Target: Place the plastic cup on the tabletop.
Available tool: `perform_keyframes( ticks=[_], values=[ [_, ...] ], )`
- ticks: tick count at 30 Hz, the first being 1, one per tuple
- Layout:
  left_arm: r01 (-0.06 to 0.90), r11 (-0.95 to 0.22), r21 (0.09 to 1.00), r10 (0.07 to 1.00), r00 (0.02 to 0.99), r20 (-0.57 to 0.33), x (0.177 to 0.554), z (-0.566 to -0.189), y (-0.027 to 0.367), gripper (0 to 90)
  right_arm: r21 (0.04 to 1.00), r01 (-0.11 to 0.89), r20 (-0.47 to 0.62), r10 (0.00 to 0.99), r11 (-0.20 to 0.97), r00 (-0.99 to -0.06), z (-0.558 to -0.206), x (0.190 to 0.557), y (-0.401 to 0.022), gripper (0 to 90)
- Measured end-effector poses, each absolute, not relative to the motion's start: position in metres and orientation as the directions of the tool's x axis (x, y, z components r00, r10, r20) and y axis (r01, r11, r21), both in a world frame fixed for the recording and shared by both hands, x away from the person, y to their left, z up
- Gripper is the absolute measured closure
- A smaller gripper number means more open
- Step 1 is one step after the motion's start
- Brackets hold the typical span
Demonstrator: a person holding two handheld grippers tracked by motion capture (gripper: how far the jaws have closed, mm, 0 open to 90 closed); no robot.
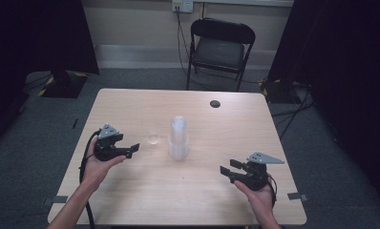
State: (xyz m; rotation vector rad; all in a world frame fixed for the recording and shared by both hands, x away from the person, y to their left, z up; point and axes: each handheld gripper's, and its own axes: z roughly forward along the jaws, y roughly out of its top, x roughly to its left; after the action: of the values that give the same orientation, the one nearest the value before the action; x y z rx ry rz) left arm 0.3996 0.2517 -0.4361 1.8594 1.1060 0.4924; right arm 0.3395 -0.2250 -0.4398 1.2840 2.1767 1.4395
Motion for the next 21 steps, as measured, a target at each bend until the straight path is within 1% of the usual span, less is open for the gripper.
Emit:
perform_keyframes(
  ticks=[1, 4, 6, 10, 11, 12, 17, 21],
  values=[
    [0.49, -0.183, 0.852, 0.851, 0.513, -0.112, 0.396, -0.435, 0.256, 18.6, 0.832, 0.54, 0.261, 0.768, 0.129, -0.586, -0.441, 0.34, -0.226, 43.2],
    [0.488, -0.164, 0.857, 0.863, 0.491, -0.115, 0.387, -0.429, 0.264, 18.5, 0.825, 0.549, 0.261, 0.772, 0.132, -0.579, -0.443, 0.341, -0.225, 43.2],
    [0.485, -0.163, 0.859, 0.864, 0.49, -0.112, 0.383, -0.427, 0.265, 18.6, 0.825, 0.549, 0.262, 0.773, 0.131, -0.578, -0.443, 0.341, -0.225, 43.2],
    [0.484, -0.171, 0.858, 0.862, 0.495, -0.108, 0.362, -0.425, 0.269, 18.6, 0.828, 0.545, 0.252, 0.777, 0.136, -0.577, -0.443, 0.34, -0.224, 43.1],
    [0.484, -0.171, 0.858, 0.862, 0.495, -0.108, 0.362, -0.425, 0.269, 18.6, 0.828, 0.545, 0.252, 0.777, 0.136, -0.577, -0.443, 0.34, -0.224, 43.1],
    [0.49, -0.17, 0.855, 0.862, 0.495, -0.112, 0.353, -0.426, 0.269, 18.5, 0.823, 0.551, 0.254, 0.78, 0.135, -0.571, -0.444, 0.34, -0.225, 43.0],
    [0.501, -0.205, 0.841, 0.858, 0.506, -0.093, 0.331, -0.427, 0.264, 17.3, 0.822, 0.556, 0.258, 0.788, 0.126, -0.559, -0.446, 0.34, -0.229, 43.0],
    [0.504, -0.197, 0.841, 0.855, 0.508, -0.104, 0.318, -0.437, 0.26, 15.8, 0.819, 0.561, 0.257, 0.795, 0.123, -0.549, -0.448, 0.34, -0.233, 42.8]
  ],
)
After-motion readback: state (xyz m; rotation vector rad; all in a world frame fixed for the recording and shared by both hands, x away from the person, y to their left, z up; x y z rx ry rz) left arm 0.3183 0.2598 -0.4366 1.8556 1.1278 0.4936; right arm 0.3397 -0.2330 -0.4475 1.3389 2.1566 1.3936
